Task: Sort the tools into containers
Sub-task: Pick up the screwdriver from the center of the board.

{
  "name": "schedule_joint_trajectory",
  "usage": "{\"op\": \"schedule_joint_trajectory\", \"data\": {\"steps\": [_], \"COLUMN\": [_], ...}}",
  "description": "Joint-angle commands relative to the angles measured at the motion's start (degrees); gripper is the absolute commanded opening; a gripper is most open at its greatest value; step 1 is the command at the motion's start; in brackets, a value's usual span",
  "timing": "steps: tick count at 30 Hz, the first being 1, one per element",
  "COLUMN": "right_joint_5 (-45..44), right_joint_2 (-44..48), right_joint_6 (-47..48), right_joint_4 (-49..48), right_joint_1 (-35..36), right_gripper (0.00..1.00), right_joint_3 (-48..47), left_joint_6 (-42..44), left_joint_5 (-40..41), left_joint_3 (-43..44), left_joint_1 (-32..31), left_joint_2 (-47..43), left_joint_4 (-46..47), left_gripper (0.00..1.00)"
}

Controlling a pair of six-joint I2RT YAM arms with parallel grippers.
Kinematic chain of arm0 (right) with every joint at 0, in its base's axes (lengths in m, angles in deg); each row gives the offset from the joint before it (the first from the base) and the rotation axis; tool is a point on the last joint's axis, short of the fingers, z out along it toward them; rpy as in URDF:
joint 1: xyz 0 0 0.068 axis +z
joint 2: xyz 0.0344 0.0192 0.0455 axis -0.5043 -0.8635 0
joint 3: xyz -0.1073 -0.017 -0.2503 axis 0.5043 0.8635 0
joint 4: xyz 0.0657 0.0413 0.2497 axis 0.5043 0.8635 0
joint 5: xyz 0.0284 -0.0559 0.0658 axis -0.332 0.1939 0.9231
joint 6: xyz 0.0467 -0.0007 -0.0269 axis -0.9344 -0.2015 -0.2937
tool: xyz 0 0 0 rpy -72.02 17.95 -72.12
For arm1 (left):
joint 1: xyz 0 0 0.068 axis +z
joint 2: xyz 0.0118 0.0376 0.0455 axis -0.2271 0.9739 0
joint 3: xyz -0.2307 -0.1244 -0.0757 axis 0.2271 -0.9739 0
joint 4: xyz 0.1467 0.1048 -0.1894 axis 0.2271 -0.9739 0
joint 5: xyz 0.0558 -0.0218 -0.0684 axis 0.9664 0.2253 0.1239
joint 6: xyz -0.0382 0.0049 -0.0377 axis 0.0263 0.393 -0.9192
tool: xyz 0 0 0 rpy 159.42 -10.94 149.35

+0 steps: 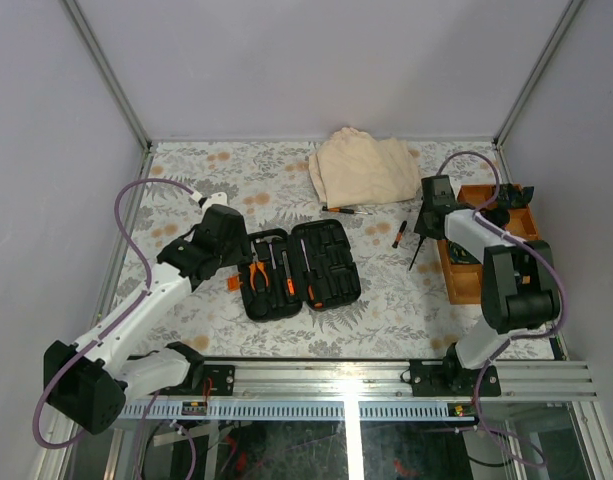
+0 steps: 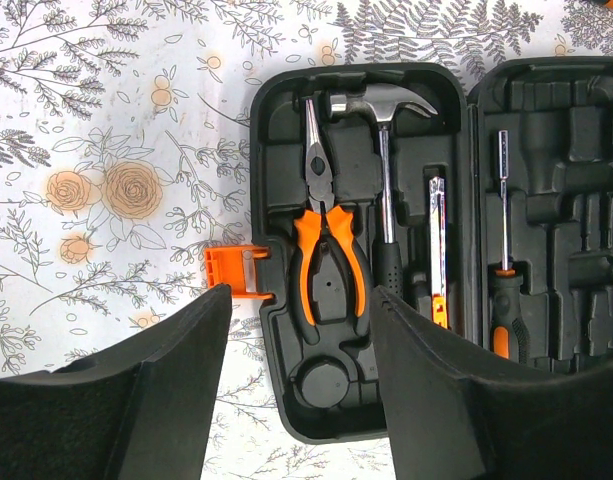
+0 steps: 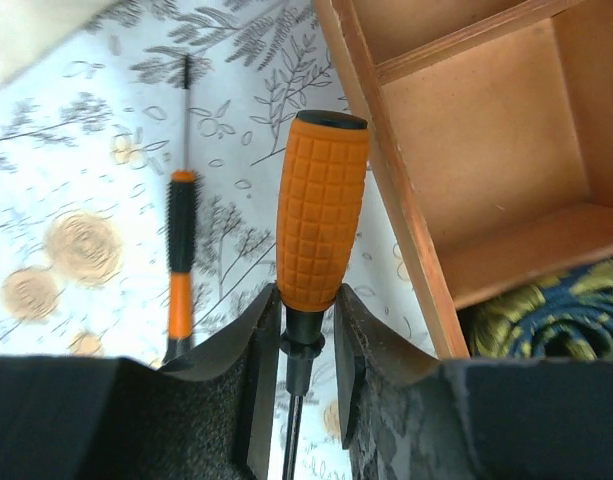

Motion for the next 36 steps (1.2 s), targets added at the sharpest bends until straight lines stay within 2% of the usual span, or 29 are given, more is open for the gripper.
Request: {"op": "schedule_joint_trajectory", "data": {"steps": [1,4,9,13,18,24,30,36], "right_joint_5": [2.9,8.0,28.6,36.0,38.2,38.9,37.3,37.2], "right_joint_2": [10.2,16.5,24.7,28.6,32.0,34.1,30.4,24.9], "right_joint_6": [1.0,1.0,1.2,1.8,-0.4,-6.4,-10.2,-10.9], "right_joint_4": [-2.0,-4.1,-10.7,-12.2,-15.1,-25.7,-32.7,-36.6], "right_joint_1": [-0.3,-0.4,0.5,4.1,13.0,23.2,32.1,38.0], "right_gripper": [0.08,0.06,0.04,0.03,0.02,0.02,0.01,0.01], "right_joint_3": [3.3,6.9,11.9,12.4,13.9,18.1,17.2,13.5], "left_joint_6": [-0.3,-0.1,0.4,0.7,-1.5,-6.9,-12.7,-16.1], "left_joint_5": [-0.6,-1.2,-3.4,-6.1,-12.7,-19.1,-29.2,-30.2], "left_joint_3": [-0.7,-1.1,-1.5,-1.1,-0.1,0.9,-1.3,-4.3], "left_joint_1": [0.3,0.3,0.3,0.2,0.3,0.3,0.2,0.0], "left_joint_2": [-1.4,-2.5,-3.8,-4.1,-4.2,-3.6,-4.3,-6.9], "left_joint_4": [0.9,1.5,3.2,4.7,9.0,14.4,23.4,27.3], "left_gripper": [0.57,0.58,0.59,0.59,0.60,0.62,0.68,0.71]}}
